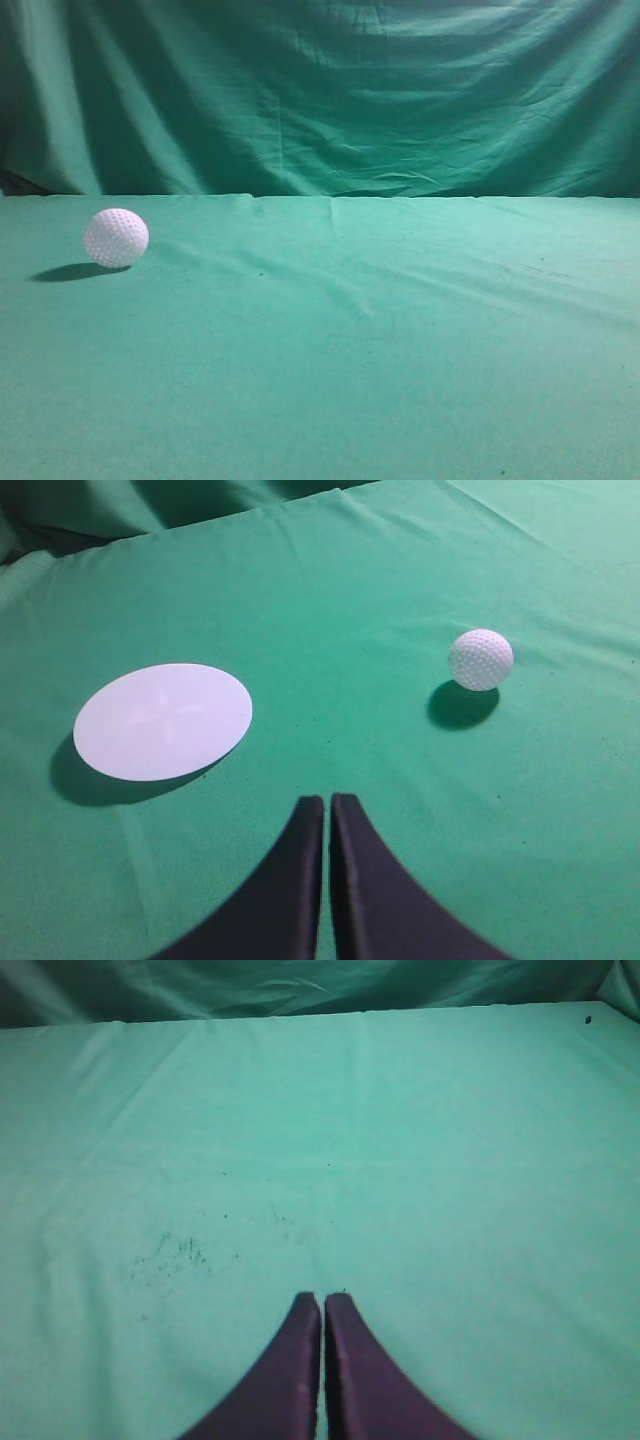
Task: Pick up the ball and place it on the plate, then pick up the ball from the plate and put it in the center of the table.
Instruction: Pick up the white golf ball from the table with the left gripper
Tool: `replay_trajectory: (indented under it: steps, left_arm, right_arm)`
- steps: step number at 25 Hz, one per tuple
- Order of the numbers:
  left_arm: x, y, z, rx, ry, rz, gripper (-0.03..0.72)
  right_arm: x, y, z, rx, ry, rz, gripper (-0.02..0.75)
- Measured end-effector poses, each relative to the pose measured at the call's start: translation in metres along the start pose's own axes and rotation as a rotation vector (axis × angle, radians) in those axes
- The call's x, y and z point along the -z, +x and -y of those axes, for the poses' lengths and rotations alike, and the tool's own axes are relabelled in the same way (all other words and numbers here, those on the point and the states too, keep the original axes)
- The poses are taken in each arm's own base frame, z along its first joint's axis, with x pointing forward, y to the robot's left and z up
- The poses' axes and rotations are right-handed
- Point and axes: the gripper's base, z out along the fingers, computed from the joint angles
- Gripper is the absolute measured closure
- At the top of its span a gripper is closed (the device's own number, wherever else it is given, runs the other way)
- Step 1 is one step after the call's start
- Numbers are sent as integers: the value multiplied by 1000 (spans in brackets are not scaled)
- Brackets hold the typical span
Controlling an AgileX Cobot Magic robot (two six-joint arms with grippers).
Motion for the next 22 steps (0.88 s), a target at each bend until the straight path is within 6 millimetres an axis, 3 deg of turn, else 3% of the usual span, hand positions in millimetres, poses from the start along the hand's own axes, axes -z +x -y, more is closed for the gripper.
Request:
replay_trajectory:
  steps: [22]
  left_arm:
    - [0, 0, 0, 0, 0, 0, 688]
  right_arm:
    - [0, 0, 0, 0, 0, 0, 738]
